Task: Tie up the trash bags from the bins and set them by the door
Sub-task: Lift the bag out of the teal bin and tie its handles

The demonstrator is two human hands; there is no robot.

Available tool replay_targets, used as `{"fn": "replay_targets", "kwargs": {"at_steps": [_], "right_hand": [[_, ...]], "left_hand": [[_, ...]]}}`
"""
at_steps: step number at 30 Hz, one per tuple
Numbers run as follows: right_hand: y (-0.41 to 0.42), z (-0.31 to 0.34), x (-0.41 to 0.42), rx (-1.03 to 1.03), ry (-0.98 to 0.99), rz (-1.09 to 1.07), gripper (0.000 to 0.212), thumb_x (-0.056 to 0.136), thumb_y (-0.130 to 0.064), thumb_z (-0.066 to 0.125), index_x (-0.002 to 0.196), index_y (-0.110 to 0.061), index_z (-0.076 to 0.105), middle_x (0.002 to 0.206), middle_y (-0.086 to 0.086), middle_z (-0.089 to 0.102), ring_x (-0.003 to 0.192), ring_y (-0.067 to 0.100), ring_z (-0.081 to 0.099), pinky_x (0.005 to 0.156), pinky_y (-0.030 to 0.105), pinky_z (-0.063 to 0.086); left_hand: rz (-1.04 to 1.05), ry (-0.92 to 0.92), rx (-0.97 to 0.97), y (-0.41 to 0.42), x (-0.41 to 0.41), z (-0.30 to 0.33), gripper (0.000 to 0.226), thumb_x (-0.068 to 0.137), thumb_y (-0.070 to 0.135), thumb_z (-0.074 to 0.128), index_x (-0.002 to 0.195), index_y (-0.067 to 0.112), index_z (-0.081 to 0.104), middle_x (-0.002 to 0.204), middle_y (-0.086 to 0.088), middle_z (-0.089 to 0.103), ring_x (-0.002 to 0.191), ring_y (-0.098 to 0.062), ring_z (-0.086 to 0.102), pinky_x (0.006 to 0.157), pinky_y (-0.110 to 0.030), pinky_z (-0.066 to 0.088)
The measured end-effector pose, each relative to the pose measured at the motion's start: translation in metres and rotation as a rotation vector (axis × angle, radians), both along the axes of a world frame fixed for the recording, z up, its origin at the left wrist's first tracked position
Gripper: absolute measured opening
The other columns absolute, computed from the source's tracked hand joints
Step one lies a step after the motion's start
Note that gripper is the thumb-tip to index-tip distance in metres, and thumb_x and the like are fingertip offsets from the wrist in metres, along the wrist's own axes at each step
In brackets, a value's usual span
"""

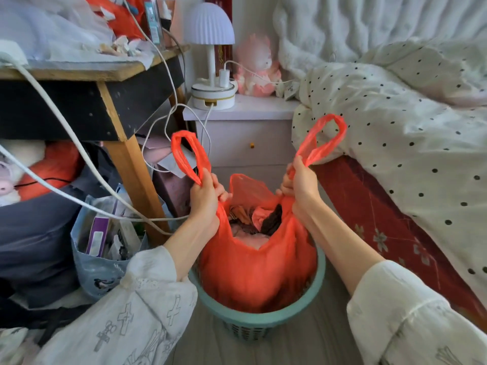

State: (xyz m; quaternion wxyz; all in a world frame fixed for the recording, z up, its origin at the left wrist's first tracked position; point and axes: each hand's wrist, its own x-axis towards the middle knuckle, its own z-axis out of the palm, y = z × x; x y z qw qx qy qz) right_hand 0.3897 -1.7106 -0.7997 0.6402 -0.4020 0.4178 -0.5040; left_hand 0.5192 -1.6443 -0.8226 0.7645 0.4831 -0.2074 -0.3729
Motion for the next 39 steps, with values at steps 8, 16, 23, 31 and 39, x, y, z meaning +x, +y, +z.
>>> {"fn": "replay_targets", "kwargs": {"at_steps": [8,16,23,31,39], "right_hand": [[0.039,0.080,0.009,-0.170,-0.139,0.189,0.033,0.092,-0.010,0.046,0.062,-0.019,0.035,0.041,-0.009,0.025,0.033,0.005,0.020,0.044,0.023,0.028],[0.090,0.168,0.048,-0.192,-0.393,0.375,0.028,0.098,-0.010,0.033,0.073,-0.011,0.046,0.036,-0.009,0.024,0.030,0.004,0.021,0.037,0.012,0.024],[0.146,0.172,0.095,-0.067,-0.448,0.591,0.030,0.097,-0.008,0.029,0.072,-0.011,0.045,0.037,-0.008,0.023,0.028,0.004,0.021,0.035,0.011,0.024],[0.214,0.063,0.131,0.216,-0.339,0.743,0.028,0.097,-0.009,0.029,0.074,-0.013,0.044,0.038,-0.008,0.026,0.030,0.005,0.024,0.036,0.013,0.027],[0.244,-0.070,0.127,0.246,-0.008,0.658,0.027,0.097,-0.006,0.026,0.075,-0.011,0.042,0.032,-0.003,0.045,0.027,0.011,0.040,0.036,0.015,0.038]], "left_hand": [[0.073,-0.112,-0.057,0.036,0.021,0.089,0.043,0.100,0.033,0.025,0.060,0.019,0.032,0.024,0.007,0.028,0.021,-0.005,0.026,0.030,-0.012,0.022],[0.088,-0.106,-0.246,0.105,0.052,0.174,0.051,0.099,0.039,0.025,0.054,0.021,0.044,0.032,0.011,0.019,0.026,-0.004,0.017,0.035,-0.015,0.014],[0.099,-0.235,-0.210,0.169,0.086,0.197,0.055,0.100,0.036,0.021,0.053,0.021,0.044,0.027,0.010,0.026,0.024,-0.001,0.023,0.033,-0.010,0.018],[0.234,-0.167,0.011,0.241,0.113,0.099,0.043,0.098,0.041,0.024,0.063,0.019,0.036,0.029,0.011,0.021,0.024,-0.003,0.018,0.033,-0.009,0.018],[0.343,-0.095,0.249,0.278,0.118,-0.049,0.040,0.099,0.033,0.027,0.065,0.015,0.038,0.028,0.002,0.039,0.025,-0.010,0.038,0.034,-0.013,0.032]]}}
